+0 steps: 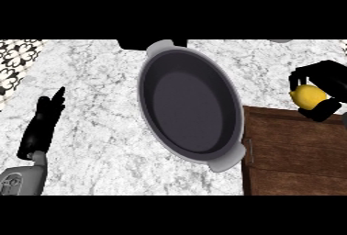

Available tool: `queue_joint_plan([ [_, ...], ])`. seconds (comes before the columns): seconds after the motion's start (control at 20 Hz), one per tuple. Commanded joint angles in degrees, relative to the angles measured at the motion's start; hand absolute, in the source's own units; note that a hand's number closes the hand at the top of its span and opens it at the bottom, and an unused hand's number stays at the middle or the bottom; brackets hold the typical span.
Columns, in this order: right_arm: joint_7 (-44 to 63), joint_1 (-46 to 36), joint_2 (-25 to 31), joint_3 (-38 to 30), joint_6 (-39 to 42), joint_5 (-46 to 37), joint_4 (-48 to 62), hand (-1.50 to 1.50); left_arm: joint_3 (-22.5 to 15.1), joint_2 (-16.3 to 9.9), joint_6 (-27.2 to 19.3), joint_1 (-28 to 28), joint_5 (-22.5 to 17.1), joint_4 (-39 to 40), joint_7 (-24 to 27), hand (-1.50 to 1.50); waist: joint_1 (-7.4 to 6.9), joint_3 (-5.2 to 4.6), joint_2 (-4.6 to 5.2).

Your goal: Pick the lemon from the tray and place it in the pot

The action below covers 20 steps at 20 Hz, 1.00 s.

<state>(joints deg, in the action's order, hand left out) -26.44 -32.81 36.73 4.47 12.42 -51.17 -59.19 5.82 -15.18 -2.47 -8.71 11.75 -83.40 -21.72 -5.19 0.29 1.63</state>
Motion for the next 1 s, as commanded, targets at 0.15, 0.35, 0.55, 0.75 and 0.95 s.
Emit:
queue_joint_plan([
  [0.15, -16.9, -11.5, 0.7, -9.6, -3.6, 9.7, 10.5, 1.5, 0.2, -0.5, -0.8, -1.0, 1.2, -0.1, -2.2, 0.0, 2.18, -0.04, -0.64],
  [0.35, -24.5, -15.9, -1.2, -14.3, 0.1, 17.5, 13.7, 1.5, 1.6, -1.1, -0.9, 0.3, 0.8, 0.7, -2.2, 0.0, 2.3, -0.13, -0.84],
  [0.55, -25.5, -21.6, -1.0, -17.9, 6.2, 23.2, 14.3, 1.5, 3.3, -2.3, 1.0, 0.1, -1.4, 1.0, -1.4, 0.0, 3.7, -0.26, -1.39],
  [0.75, -24.6, -25.9, -1.4, -16.6, 6.8, 23.4, 15.0, 1.5, 2.9, -1.6, 0.4, 1.7, -0.6, -1.2, -2.4, 0.0, 3.96, -0.28, -1.51],
  [0.95, -17.8, -29.7, -2.0, -14.2, 13.6, 25.3, 10.2, 1.5, 3.3, -1.1, 0.2, 2.4, -0.7, 0.2, 0.2, 0.0, 4.42, -0.33, -1.65],
])
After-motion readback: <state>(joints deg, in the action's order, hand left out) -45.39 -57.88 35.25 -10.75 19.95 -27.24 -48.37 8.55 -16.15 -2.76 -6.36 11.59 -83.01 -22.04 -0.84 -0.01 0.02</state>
